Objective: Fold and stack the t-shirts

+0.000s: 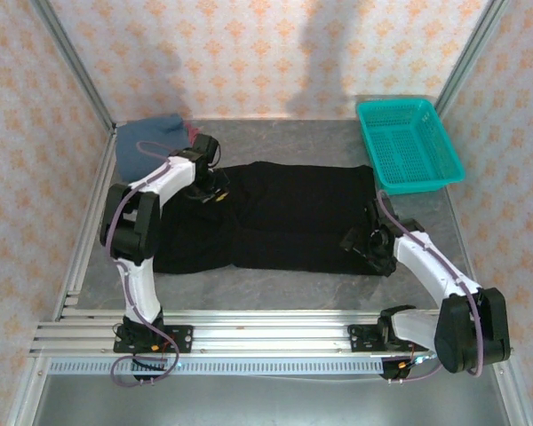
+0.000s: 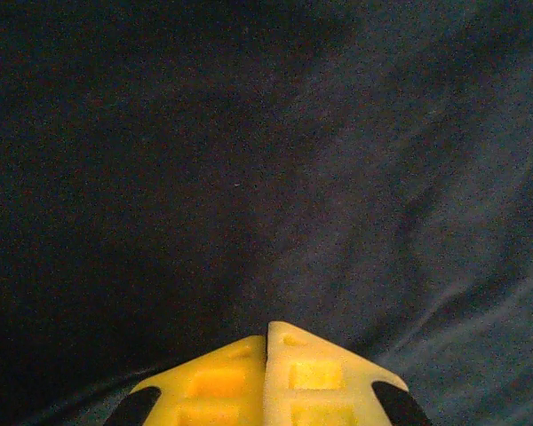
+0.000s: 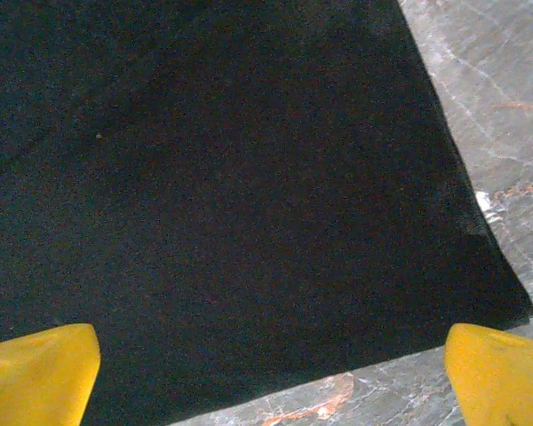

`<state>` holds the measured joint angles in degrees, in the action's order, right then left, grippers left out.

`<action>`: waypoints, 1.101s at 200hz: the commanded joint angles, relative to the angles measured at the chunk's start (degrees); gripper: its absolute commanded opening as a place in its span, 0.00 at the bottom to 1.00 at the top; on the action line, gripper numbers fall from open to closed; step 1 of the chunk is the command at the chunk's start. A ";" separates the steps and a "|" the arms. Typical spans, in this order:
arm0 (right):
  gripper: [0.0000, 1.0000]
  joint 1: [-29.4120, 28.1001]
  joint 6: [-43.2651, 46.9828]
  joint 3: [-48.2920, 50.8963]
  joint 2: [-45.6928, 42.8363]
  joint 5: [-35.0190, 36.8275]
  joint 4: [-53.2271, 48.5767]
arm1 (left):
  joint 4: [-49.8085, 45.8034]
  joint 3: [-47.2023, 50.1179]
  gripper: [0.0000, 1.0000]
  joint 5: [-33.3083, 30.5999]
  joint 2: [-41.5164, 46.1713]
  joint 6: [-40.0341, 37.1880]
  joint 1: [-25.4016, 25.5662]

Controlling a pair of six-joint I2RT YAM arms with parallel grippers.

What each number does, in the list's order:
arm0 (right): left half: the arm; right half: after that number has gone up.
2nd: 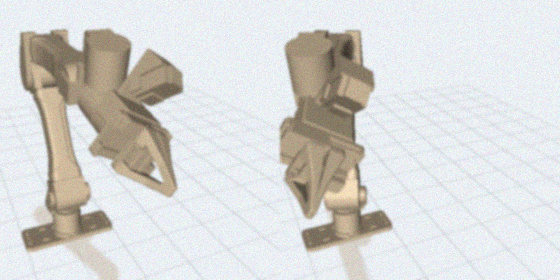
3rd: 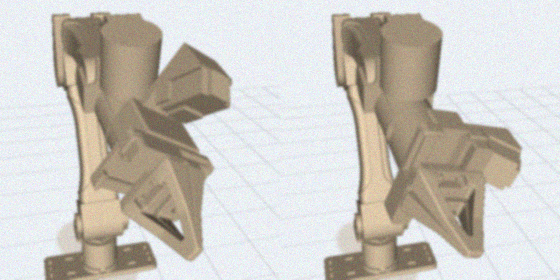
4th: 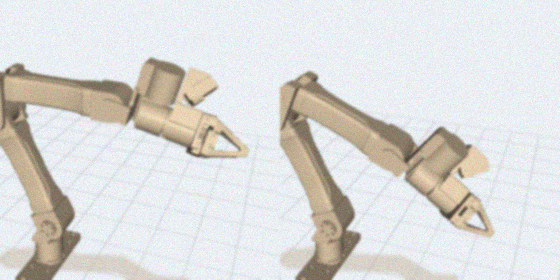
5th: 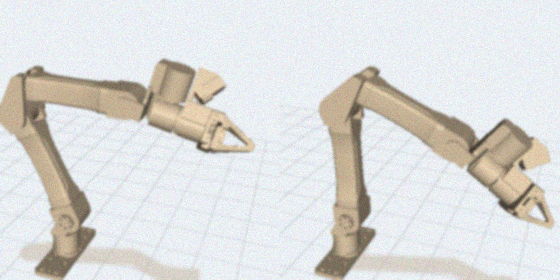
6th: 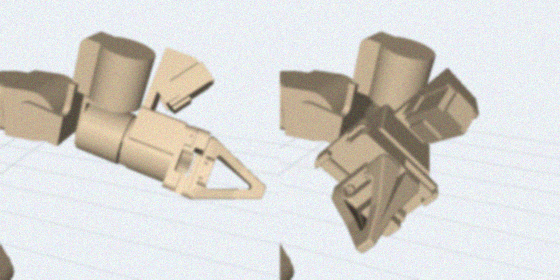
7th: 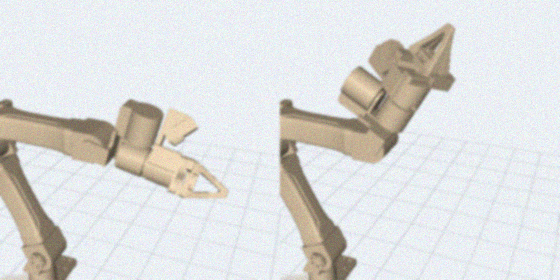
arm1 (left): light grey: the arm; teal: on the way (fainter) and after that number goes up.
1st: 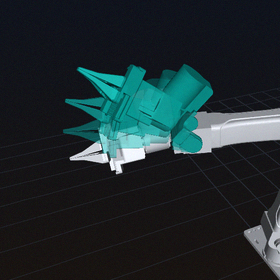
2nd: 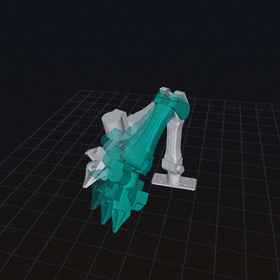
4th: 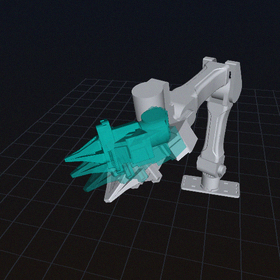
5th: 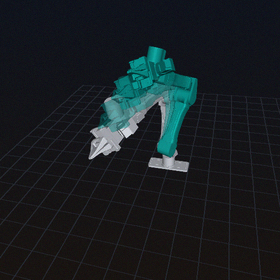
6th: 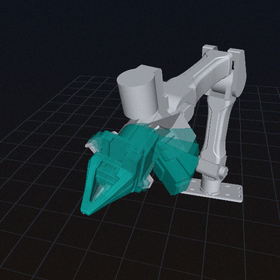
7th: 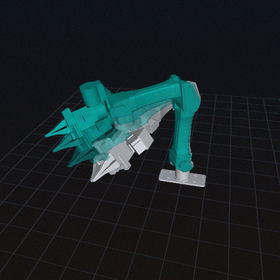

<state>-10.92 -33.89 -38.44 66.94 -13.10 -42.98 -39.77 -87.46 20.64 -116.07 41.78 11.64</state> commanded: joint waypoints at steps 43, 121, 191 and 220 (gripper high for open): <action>1.00 0.20 -1.24 0.57 0.57 2.71 1.41 | -5.96 -5.66 0.46 -2.89 -1.06 -4.52 0.16; 0.99 -0.20 1.23 -0.32 -1.69 -5.34 3.81 | -5.72 6.34 0.73 -10.71 24.90 0.42 -0.23; 0.82 -4.92 1.91 -5.42 9.09 -9.38 10.57 | 0.22 34.48 0.23 -10.56 36.99 5.00 -3.98; 0.79 -8.31 2.87 -8.43 12.21 -10.34 13.45 | 3.18 38.70 0.19 -10.49 36.45 5.81 -5.31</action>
<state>-16.64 -32.36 -43.66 77.49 -22.44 -33.26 -40.82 -50.37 11.92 -81.23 46.06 7.38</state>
